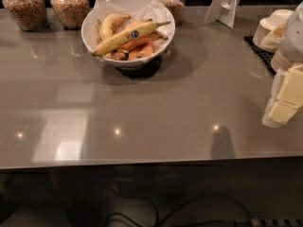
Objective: Pick banana from white bowl
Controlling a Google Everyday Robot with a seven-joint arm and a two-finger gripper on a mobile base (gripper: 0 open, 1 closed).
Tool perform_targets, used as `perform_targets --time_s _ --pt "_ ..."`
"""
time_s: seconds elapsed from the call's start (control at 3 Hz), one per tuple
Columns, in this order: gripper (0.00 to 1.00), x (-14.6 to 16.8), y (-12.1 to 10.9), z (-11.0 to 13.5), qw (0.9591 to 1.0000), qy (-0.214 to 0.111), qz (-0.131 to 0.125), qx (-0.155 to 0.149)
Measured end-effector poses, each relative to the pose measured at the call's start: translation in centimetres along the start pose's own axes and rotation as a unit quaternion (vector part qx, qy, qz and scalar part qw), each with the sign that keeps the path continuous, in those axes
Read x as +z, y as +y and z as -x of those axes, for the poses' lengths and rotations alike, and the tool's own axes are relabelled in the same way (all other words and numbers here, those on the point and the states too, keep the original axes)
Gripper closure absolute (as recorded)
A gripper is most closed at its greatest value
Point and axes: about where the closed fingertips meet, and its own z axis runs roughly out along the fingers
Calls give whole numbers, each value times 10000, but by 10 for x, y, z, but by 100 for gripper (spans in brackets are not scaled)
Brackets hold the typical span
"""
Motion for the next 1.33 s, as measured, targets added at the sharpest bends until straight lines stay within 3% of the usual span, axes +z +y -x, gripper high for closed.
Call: perform_targets --time_s 0.33,0.67,1.0,1.33 --pt "0 0 0 0 10000 0 0 0" --pt "0 1 -9 15 9990 -358 -220 -120" --pt "0 6 -41 72 9865 -1441 -616 -483" --pt "0 5 -73 135 9650 -2319 -875 -856"
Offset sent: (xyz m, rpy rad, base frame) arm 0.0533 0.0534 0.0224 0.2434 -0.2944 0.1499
